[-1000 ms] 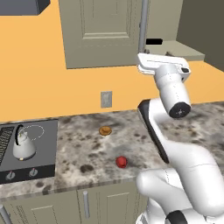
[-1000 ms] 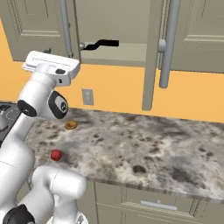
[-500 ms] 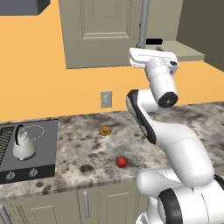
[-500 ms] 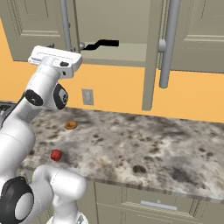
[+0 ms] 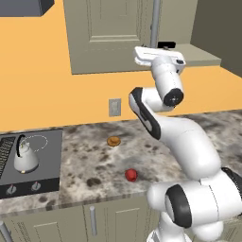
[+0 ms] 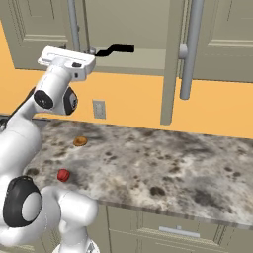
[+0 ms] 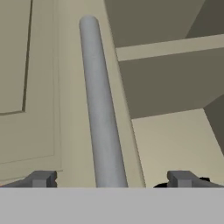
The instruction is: Pick the pan from the cabinet and place it on the stove. Then turn on the stove burner for the pan.
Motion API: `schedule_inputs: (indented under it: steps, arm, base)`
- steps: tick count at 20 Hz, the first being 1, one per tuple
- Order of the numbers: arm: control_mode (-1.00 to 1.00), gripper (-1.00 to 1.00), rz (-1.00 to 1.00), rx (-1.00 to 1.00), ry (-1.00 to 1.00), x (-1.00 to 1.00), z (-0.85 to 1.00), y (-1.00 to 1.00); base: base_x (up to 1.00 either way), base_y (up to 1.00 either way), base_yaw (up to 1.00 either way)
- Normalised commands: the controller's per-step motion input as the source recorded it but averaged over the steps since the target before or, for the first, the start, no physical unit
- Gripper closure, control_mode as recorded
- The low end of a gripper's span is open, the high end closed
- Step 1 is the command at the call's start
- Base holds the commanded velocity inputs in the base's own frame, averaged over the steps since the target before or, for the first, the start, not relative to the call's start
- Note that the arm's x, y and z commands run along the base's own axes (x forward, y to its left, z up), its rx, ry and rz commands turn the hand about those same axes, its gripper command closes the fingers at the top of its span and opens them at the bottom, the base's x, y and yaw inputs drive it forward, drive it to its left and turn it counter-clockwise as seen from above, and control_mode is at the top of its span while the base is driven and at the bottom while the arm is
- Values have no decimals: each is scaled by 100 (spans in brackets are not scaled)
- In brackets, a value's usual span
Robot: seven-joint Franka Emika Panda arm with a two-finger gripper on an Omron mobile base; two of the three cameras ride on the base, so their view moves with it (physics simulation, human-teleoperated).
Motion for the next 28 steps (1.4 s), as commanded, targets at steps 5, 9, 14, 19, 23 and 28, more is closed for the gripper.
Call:
schedule_inputs:
  steps: [5,9,14,19,23,28]
  arm:
    - [-100,-100,1,-1,3,38,0,10]
    - [-100,-100,2,-1,8,41,0,12]
    - [-100,100,0,-1,11,35,-9,22]
    - [-100,100,0,-3,4,0,-8,19]
    - [-100,100,0,-5,0,-7,0,33]
    - [-100,100,1,-7,0,-39,0,54]
  base:
    - [0,0,0]
    - [0,0,0]
    - [0,0,0]
    - [0,0,0]
    - [0,0,0]
    - [0,0,0]
